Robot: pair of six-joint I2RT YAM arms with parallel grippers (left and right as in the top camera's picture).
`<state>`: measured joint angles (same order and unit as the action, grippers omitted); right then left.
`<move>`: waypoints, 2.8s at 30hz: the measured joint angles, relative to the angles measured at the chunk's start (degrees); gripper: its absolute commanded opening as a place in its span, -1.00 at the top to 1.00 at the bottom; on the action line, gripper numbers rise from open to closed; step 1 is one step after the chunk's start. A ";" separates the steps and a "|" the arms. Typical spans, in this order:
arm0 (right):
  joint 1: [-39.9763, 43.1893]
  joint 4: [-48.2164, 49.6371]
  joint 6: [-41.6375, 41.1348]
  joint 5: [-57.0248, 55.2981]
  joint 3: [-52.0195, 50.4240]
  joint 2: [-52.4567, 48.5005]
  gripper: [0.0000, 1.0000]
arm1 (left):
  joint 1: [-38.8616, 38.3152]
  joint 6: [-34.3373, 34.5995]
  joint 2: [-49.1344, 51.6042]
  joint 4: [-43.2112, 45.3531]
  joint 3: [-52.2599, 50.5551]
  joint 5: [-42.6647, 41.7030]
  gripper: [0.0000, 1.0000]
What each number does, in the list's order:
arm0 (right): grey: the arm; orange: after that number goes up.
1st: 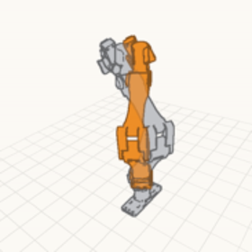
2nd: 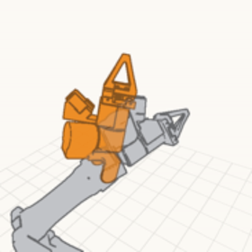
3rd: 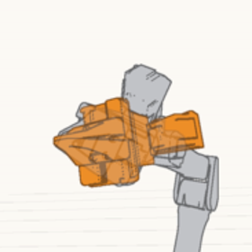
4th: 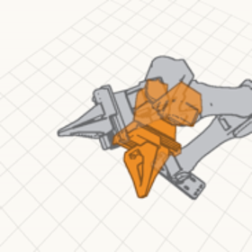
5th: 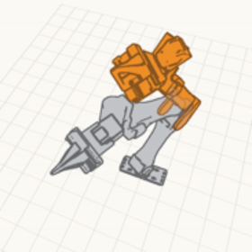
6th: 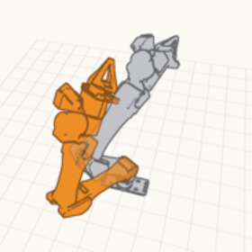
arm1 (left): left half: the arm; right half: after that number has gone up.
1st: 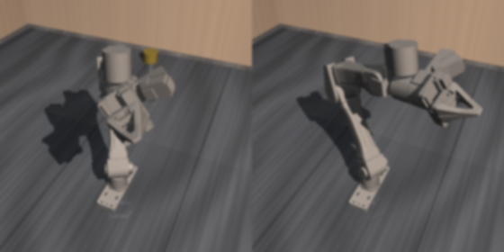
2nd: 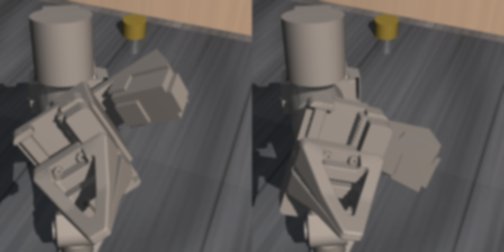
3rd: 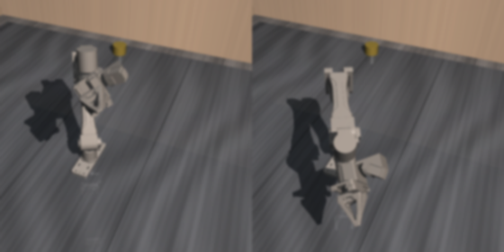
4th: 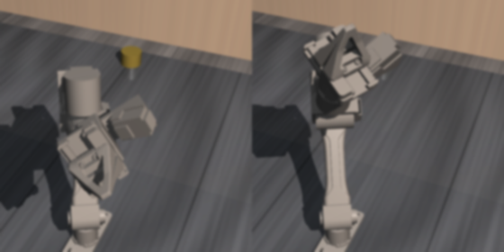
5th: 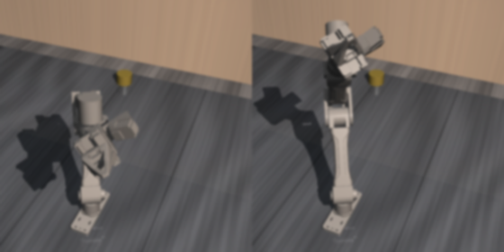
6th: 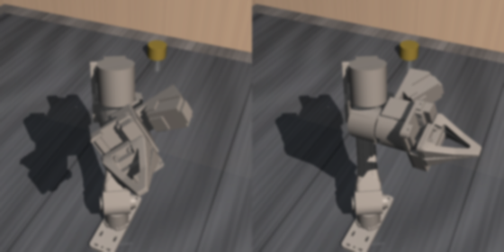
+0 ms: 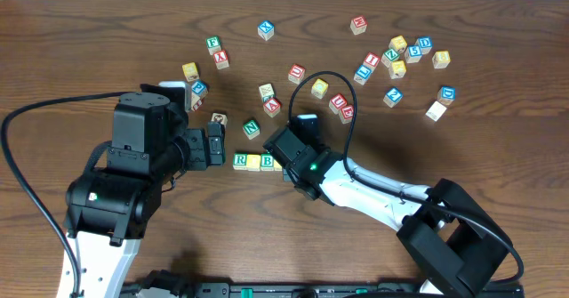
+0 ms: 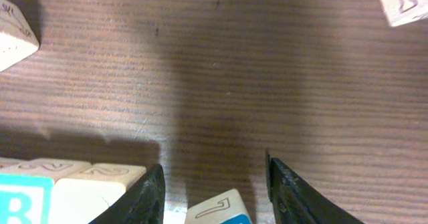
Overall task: Spell out ROBOT
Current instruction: 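Open the right gripper and lift it off the T block, then lower the right gripper beside the T block's right side, then nudge the T block leftward against the O block with right gripper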
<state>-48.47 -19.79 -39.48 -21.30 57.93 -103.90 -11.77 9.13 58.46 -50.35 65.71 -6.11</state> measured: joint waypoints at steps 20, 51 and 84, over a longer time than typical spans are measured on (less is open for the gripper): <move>5.92 -6.88 -0.61 -3.74 -0.04 0.00 0.98 | 0.00 0.00 0.00 0.00 0.00 0.00 -0.96; -1.68 -11.76 -6.03 0.46 -0.15 1.01 0.98 | 0.00 0.00 0.00 0.00 0.00 0.00 -0.96; -1.70 -9.46 -6.16 6.43 -0.15 1.01 0.98 | 0.00 0.00 0.00 0.00 0.00 0.00 -0.96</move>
<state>-50.17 -29.26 -45.65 -14.87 57.78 -102.89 -11.77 9.13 58.46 -50.35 65.71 -6.11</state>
